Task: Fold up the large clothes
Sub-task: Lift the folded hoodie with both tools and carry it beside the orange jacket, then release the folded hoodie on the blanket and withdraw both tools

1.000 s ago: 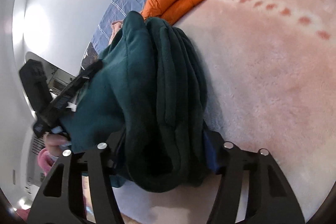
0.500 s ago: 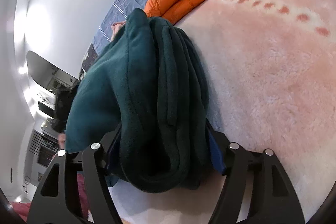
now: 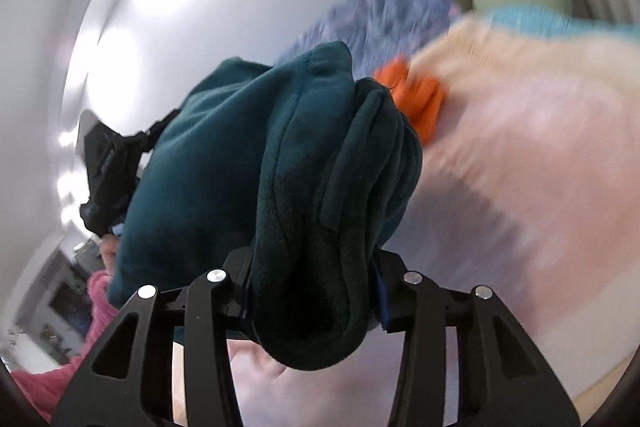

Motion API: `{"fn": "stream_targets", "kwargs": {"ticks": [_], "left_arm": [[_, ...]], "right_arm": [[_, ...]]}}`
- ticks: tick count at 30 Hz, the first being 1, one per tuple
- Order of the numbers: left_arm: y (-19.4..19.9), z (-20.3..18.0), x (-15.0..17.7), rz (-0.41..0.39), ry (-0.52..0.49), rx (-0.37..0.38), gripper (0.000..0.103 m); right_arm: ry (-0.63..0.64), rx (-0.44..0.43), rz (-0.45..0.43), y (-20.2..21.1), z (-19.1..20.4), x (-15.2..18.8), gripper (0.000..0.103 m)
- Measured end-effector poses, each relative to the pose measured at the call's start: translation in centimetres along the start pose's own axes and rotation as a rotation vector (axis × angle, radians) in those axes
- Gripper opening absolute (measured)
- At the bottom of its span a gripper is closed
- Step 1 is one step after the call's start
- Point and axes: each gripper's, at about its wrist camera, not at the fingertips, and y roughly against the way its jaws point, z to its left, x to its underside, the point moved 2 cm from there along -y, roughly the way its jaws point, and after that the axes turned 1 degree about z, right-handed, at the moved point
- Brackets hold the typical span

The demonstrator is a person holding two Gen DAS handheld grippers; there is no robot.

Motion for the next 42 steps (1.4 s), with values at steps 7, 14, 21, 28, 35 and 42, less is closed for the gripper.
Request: {"fn": "stream_targets", "kwargs": {"ticks": [7,14,21,28,35,42], "left_arm": [[-14.9,-5.3,-9.4,0.037,-0.098,0.075,0.077],[-30.7,-4.2,-11.3,0.097,-0.183,-0.122,0.078],[-38.7,0.1,1.2,0.237,-0.236,-0.259,0.075],[-35.5,-0.6,0.3,0.277,-0.25,-0.301,0.084],[-23.8,-5.6,3.6,0.138,-0.359,-0.303,0.101],[-12.5,-9.6,7.3,0.044,-0.254,-0.252,0.101]], "right_arm": [[-0.045,0.121,-0.193,0.6,-7.6,-10.4,0.045],[-0.175,0.324,-0.185,-6.3,-19.5,-13.0,0.046],[-0.26,0.467,-0.066,-9.2,-24.6,-9.9,0.053],[-0.26,0.471,-0.106,-8.5,-24.2,-9.6,0.064],[-0.185,0.589,-0.165,-4.0,-18.3,-8.2,0.083],[0.026,0.655,-0.256,3.8,-6.3,-2.0,0.094]]}}
